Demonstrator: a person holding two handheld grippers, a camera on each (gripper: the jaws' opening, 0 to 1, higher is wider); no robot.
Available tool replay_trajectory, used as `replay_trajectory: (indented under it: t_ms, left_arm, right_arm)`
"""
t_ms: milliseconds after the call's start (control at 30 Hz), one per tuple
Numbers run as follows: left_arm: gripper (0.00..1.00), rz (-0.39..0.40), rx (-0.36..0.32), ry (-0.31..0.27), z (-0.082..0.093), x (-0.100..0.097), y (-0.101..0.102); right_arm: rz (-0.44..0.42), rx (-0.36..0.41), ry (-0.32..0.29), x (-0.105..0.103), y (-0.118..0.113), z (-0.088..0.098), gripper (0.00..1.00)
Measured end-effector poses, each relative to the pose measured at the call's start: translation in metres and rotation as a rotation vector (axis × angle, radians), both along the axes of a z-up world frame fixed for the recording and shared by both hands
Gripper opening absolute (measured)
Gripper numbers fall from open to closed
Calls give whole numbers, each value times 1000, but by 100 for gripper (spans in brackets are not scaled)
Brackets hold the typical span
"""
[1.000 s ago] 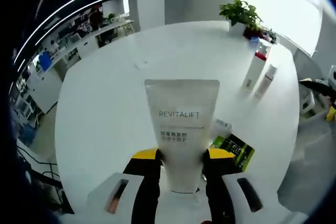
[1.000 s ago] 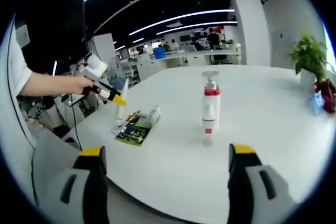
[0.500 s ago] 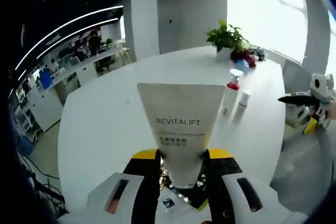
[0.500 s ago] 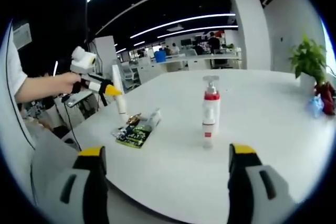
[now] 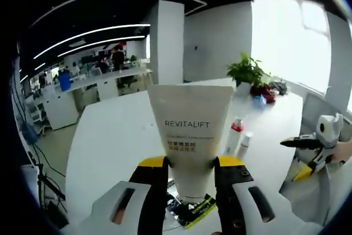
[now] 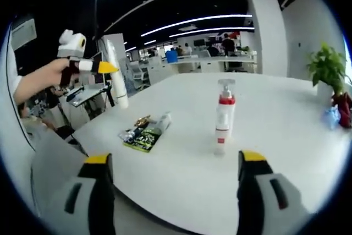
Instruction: Arrange the skincare products in the storage area until every visible bottle or jar stands upright without overlapping.
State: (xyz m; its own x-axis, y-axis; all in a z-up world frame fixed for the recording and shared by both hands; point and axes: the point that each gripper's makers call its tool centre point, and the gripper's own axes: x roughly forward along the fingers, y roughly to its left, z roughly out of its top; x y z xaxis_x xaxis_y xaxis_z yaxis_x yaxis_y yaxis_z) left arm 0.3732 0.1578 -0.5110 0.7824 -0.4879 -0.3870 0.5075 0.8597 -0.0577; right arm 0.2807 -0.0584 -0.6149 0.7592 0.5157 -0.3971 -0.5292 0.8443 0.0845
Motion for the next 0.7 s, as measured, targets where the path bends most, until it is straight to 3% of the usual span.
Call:
replay_trajectory:
  t_ms: [67, 100, 167, 333, 467, 633, 700]
  left_arm:
    - [29, 11, -10, -6, 1, -4, -2]
    - [29, 14, -12, -7, 0, -5, -4]
    - [29, 38, -33, -2, -3, -10, -6]
    - [29, 54, -111, 29, -9, -29, -27]
    - [29, 28, -180, 55, -8, -46, -49]
    - [29, 16, -225, 60, 4, -55, -57]
    - [29, 6, -244, 48, 13, -58, -61]
  right_arm:
    - [-1, -136, -105, 1, -1, 10, 83]
    - [37, -186, -131, -2, 8, 12, 81]
    - [71, -215, -143, -6, 22, 12, 80]
    - [168, -169, -182, -8, 69, 26, 74]
    - [273, -149, -205, -7, 105, 37, 62]
    - [301, -110, -246, 0, 131, 56, 57]
    - [306, -93, -266, 4, 138, 66, 50]
